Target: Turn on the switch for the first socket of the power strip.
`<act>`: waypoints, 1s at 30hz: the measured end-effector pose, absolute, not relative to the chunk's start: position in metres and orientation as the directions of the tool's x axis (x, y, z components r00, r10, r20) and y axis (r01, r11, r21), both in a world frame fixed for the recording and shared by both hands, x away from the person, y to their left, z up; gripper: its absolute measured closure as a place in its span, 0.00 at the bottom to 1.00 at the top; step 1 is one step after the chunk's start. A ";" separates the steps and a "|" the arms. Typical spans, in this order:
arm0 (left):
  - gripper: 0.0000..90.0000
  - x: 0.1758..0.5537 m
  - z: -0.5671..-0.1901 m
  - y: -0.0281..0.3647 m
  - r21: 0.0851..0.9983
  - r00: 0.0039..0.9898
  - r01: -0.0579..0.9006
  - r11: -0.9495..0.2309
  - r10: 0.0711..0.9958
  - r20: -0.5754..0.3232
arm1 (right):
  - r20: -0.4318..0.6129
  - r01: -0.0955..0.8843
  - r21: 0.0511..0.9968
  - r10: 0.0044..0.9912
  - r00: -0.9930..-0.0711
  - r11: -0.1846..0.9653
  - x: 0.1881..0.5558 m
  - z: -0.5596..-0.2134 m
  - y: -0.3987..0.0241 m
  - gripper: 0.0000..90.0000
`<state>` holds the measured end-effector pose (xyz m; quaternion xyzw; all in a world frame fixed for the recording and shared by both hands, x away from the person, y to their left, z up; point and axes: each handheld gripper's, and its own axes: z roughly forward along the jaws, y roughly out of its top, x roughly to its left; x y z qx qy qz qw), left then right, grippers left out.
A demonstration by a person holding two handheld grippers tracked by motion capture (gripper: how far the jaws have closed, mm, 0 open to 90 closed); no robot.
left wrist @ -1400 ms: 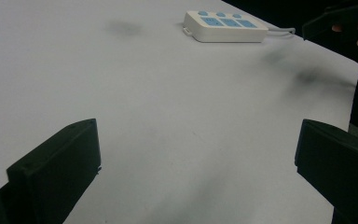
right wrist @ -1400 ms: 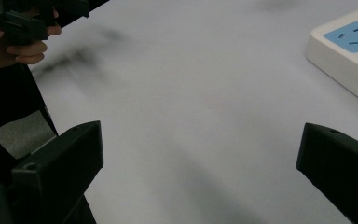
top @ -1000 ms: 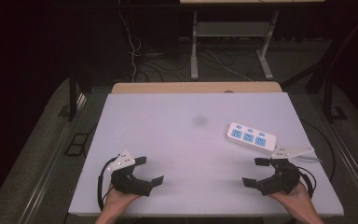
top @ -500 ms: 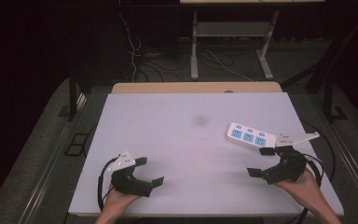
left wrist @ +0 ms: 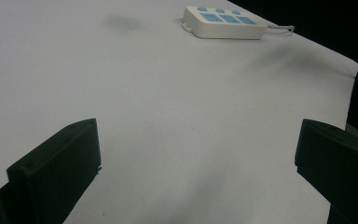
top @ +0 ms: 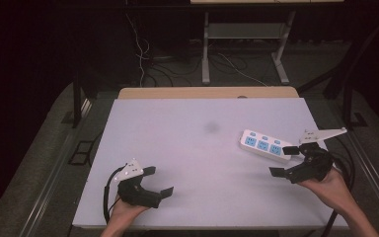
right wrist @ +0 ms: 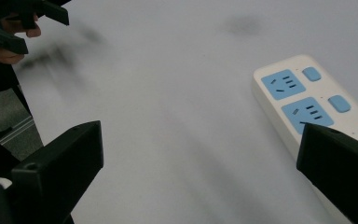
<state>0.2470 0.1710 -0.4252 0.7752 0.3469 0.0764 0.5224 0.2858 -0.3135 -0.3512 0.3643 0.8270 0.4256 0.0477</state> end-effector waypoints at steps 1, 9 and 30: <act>0.00 0.247 -0.425 0.171 0.863 0.748 0.458 -0.214 0.618 -0.244 | 0.230 0.563 0.738 0.646 -0.728 0.371 0.287 -0.350 -0.314 0.00; 0.00 0.247 -0.425 0.172 0.864 0.746 0.458 -0.210 0.620 -0.245 | 0.206 0.559 0.728 0.651 -0.730 0.396 0.301 -0.338 -0.320 0.00; 0.00 0.248 -0.426 0.174 0.863 0.743 0.460 -0.210 0.623 -0.245 | 0.177 0.582 0.673 0.666 -0.725 0.456 0.340 -0.330 -0.324 0.00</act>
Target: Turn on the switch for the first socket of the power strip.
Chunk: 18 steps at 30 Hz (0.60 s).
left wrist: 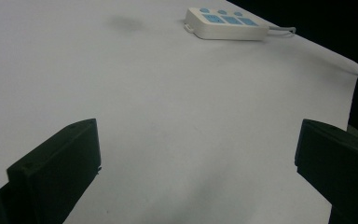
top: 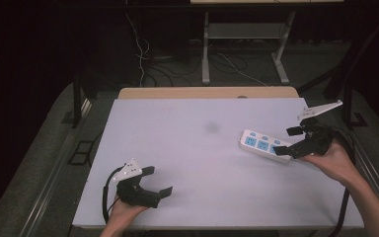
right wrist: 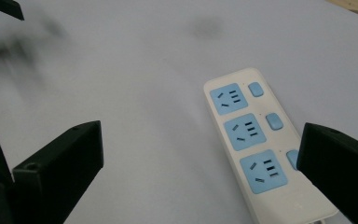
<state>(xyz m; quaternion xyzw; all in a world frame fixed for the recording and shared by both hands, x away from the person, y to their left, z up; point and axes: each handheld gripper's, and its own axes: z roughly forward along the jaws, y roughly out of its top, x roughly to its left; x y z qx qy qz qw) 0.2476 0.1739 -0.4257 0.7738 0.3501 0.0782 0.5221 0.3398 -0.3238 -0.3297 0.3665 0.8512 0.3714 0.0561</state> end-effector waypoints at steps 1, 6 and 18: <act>0.00 0.248 -0.426 0.174 0.862 0.742 0.461 -0.210 0.624 -0.245 | 0.173 0.583 0.670 0.667 -0.724 0.459 0.341 -0.330 -0.324 0.00; 0.00 0.249 -0.426 0.176 0.862 0.738 0.463 -0.206 0.628 -0.247 | 0.176 0.587 0.658 0.662 -0.728 0.471 0.348 -0.335 -0.322 0.00; 0.00 0.249 -0.426 0.176 0.863 0.738 0.462 -0.205 0.628 -0.246 | 0.179 0.605 0.651 0.682 -0.709 0.458 0.366 -0.343 -0.329 0.00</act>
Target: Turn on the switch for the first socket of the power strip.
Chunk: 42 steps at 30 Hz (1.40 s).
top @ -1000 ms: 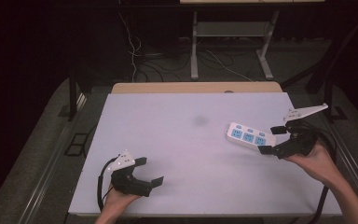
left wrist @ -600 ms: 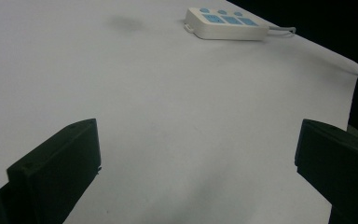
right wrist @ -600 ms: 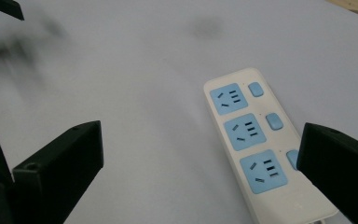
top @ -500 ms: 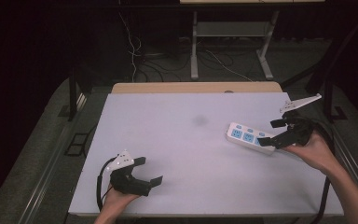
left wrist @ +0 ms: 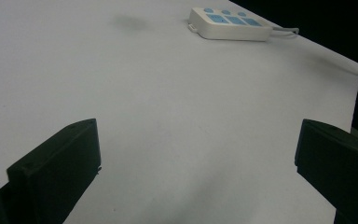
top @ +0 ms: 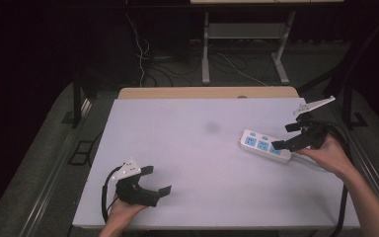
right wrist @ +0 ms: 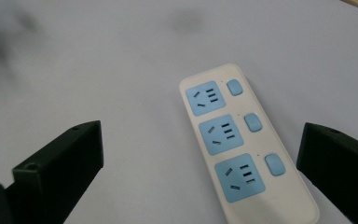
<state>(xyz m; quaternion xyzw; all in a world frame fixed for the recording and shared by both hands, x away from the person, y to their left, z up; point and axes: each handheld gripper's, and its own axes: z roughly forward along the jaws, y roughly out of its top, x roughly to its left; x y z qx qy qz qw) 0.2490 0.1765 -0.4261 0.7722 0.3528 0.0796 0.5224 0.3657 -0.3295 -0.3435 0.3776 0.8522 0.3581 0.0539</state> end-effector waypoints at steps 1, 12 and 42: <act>0.00 0.249 -0.426 0.176 0.863 0.738 0.462 -0.205 0.628 -0.246 | 0.180 0.608 0.650 0.685 -0.706 0.456 0.367 -0.344 -0.330 0.00; 0.00 0.248 -0.426 0.176 0.863 0.738 0.462 -0.205 0.629 -0.245 | 0.169 0.609 0.668 0.710 -0.684 0.428 0.376 -0.349 -0.344 0.13; 0.00 0.248 -0.427 0.175 0.862 0.741 0.460 -0.213 0.627 -0.240 | 0.190 0.666 0.625 0.749 -0.635 0.407 0.401 -0.377 -0.350 1.00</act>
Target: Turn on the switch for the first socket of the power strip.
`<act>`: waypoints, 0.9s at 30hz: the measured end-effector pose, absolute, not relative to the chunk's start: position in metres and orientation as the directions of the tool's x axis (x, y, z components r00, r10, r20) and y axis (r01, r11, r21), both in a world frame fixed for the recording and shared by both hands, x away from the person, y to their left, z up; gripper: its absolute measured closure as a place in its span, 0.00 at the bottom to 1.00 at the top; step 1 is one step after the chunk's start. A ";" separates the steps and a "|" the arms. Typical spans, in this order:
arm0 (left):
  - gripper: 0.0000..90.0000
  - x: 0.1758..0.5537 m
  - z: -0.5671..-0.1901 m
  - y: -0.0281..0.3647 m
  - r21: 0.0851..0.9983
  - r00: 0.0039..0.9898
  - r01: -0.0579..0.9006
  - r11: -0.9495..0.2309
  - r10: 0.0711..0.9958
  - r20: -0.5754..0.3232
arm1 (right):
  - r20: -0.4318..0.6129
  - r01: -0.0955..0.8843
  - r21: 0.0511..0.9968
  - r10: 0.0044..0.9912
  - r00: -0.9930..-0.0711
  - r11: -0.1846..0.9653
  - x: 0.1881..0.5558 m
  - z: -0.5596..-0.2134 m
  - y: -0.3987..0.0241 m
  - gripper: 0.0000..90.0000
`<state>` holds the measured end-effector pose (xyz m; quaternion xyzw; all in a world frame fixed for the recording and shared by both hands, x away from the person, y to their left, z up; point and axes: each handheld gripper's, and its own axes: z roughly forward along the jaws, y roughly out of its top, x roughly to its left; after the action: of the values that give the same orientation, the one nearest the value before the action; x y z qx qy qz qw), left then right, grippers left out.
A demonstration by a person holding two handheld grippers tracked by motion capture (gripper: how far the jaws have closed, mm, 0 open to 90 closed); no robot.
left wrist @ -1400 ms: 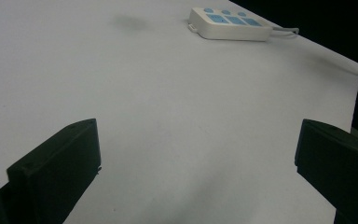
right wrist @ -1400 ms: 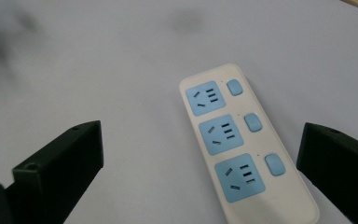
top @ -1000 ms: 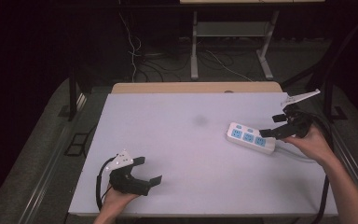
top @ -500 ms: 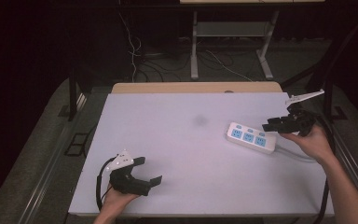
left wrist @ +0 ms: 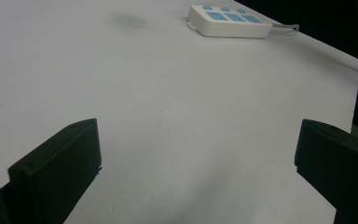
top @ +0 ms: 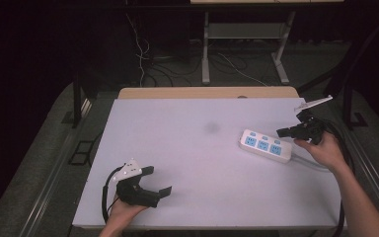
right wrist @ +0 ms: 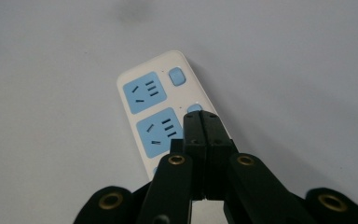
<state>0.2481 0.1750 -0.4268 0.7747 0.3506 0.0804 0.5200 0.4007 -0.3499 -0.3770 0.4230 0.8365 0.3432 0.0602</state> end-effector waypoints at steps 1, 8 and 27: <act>0.00 0.248 -0.427 0.175 0.862 0.741 0.460 -0.213 0.627 -0.241 | 0.190 0.669 0.620 0.750 -0.634 0.409 0.402 -0.378 -0.349 1.00; 0.00 0.248 -0.427 0.175 0.861 0.742 0.461 -0.216 0.626 -0.240 | 0.188 0.677 0.608 0.754 -0.630 0.415 0.407 -0.388 -0.345 1.00; 0.00 0.249 -0.428 0.174 0.858 0.742 0.462 -0.225 0.629 -0.234 | 0.220 0.716 0.586 0.775 -0.592 0.380 0.412 -0.414 -0.351 1.00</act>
<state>0.2489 0.1742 -0.4277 0.7785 0.3502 0.0811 0.5145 0.4123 -0.3513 -0.4144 0.4494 0.8294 0.3286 0.0455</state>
